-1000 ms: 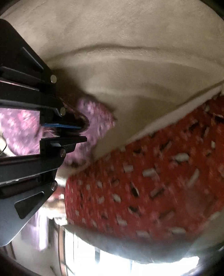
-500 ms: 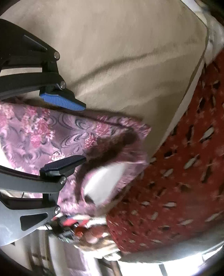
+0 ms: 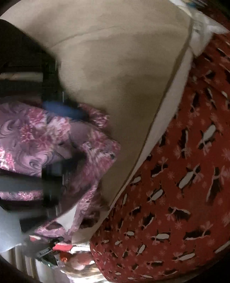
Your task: Fold small clothes
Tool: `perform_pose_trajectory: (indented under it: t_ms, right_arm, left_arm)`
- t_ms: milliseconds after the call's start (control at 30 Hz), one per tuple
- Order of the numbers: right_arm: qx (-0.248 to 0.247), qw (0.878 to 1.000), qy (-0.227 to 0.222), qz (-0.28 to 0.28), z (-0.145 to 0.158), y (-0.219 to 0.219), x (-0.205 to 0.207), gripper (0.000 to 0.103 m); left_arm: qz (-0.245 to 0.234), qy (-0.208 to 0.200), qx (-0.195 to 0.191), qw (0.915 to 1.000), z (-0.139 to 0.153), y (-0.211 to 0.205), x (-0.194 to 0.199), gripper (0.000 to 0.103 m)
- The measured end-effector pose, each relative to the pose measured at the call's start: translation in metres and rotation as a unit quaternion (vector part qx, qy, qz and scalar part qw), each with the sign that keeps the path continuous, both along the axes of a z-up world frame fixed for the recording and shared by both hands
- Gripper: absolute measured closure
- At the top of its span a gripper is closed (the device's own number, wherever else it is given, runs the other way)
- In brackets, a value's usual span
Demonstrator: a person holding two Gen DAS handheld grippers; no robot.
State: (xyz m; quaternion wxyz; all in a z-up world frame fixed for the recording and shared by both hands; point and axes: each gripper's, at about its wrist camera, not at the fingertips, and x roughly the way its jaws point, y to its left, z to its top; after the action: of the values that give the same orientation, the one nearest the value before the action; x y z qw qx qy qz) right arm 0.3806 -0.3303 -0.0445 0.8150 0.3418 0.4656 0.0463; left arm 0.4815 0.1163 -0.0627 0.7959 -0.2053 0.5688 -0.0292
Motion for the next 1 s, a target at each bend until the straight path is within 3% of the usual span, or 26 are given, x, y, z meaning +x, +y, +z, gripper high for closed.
perform_pose_trajectory:
  t_ms: [100, 167, 233, 333, 367, 467, 567, 667, 733, 833, 933, 1000]
  right_arm:
    - [0.023, 0.998, -0.058, -0.006, 0.02, -0.006, -0.005, 0.097]
    - [0.054, 0.991, -0.107, -0.053, 0.031, -0.024, -0.013, 0.1]
    - [0.069, 0.991, -0.086, -0.079, 0.018, -0.035, -0.01, 0.1]
    - [0.031, 0.997, 0.027, -0.064, -0.019, -0.03, 0.002, 0.099]
    - [0.024, 0.997, 0.043, -0.063, -0.024, -0.028, 0.002, 0.094]
    - [0.02, 0.996, 0.008, -0.081, -0.011, -0.029, -0.013, 0.091]
    - [0.011, 0.996, -0.05, -0.068, 0.018, -0.024, -0.033, 0.09]
    - [0.018, 0.995, -0.089, -0.034, 0.036, -0.01, -0.046, 0.09]
    - [0.006, 0.997, -0.079, 0.003, 0.032, 0.01, -0.049, 0.088]
    - [-0.057, 0.997, 0.016, 0.052, 0.001, 0.037, -0.042, 0.085]
    - [-0.054, 0.998, -0.002, 0.028, 0.024, 0.036, -0.052, 0.084]
    - [-0.054, 0.997, -0.04, 0.027, 0.045, 0.036, -0.071, 0.084]
  left_arm:
    - [0.03, -0.015, -0.029, 0.999, 0.006, 0.012, -0.001, 0.099]
    - [0.054, -0.013, -0.038, 0.9977, 0.002, 0.023, 0.001, 0.099]
    - [0.067, 0.009, -0.032, 0.9972, -0.009, 0.024, 0.006, 0.099]
    - [0.079, 0.019, -0.03, 0.9962, -0.014, 0.024, 0.004, 0.098]
    - [0.081, 0.019, -0.036, 0.9958, -0.013, 0.025, 0.003, 0.098]
    - [0.08, 0.02, -0.047, 0.9955, -0.006, 0.033, -0.007, 0.097]
    - [0.068, -0.01, -0.062, 0.9957, 0.013, 0.031, -0.028, 0.096]
    - [0.043, -0.048, -0.045, 0.9969, 0.028, 0.014, -0.054, 0.087]
    - [0.028, -0.058, -0.021, 0.9977, 0.027, -0.002, -0.07, 0.067]
    - [-0.005, -0.01, 0.058, 0.9983, -0.003, -0.03, -0.075, 0.067]
    - [-0.008, -0.018, 0.078, 0.9967, 0.005, -0.034, -0.085, 0.067]
    - [0.001, -0.028, 0.043, 0.9987, 0.019, -0.028, -0.1, 0.067]
